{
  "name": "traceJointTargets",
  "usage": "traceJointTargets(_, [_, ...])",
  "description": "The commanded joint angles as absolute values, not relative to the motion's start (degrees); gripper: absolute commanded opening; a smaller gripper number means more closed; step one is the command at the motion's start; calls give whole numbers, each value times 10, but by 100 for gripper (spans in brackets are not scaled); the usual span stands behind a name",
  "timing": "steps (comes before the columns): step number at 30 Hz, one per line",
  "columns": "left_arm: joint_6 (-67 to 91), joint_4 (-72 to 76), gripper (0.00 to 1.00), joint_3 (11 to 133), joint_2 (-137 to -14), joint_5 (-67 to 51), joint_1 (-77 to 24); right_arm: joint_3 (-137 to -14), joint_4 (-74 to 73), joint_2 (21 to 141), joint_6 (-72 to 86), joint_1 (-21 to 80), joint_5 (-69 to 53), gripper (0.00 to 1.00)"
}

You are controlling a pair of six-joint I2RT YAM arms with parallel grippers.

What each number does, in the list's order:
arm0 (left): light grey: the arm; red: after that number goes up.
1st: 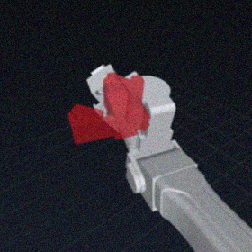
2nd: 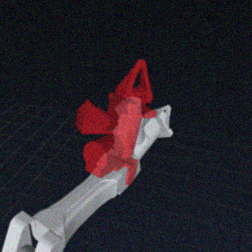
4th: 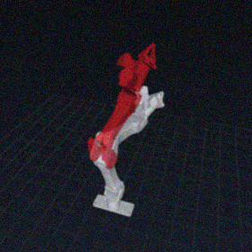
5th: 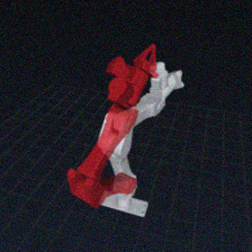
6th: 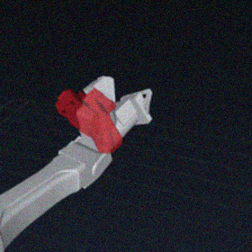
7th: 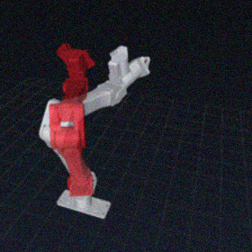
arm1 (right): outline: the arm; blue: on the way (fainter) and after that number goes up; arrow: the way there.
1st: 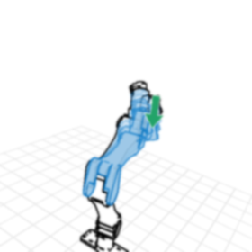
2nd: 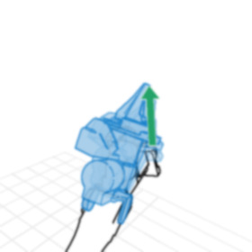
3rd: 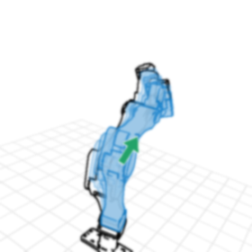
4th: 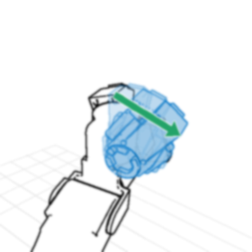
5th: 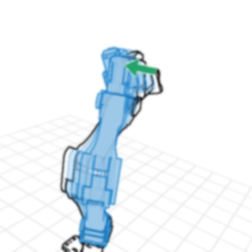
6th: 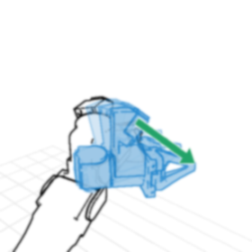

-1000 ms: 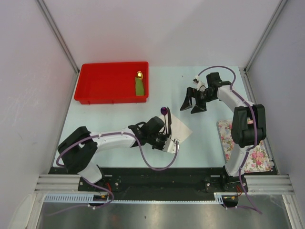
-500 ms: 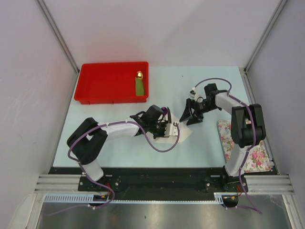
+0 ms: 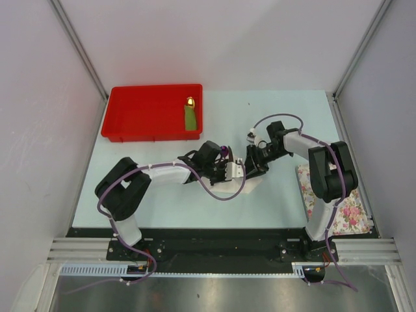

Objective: Place the utensils on the paper napkin and roll it up

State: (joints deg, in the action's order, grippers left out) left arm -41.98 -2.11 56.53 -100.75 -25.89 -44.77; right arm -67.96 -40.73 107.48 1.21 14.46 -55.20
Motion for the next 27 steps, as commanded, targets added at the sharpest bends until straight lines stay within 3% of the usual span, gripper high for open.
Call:
traceJointTargets(1, [-406,-3,0,572,-1016,-249,-439,-676,-396,1084,6,156,-572,40])
traceJointTargets(6, [-403,20,0,566,-1020,-225,-439,-671,-393,1093,8,172,-568,38])
traceJointTargets(17, [-399,18,0,565,-1024,-221,-439,-671,-377,1129,14,201,-537,20])
traceJointTargets(22, [-390,-12,0,577,-1019,-220,-438,-671,-375,1140,14,210,-498,18])
traceJointTargets(25, [-358,-35,10,578,-995,-219,-431,-672,-374,1156,16,211,-480,18])
traceJointTargets(27, [-293,-62,26,591,-977,-247,-411,-674,-375,1166,17,211,-474,16])
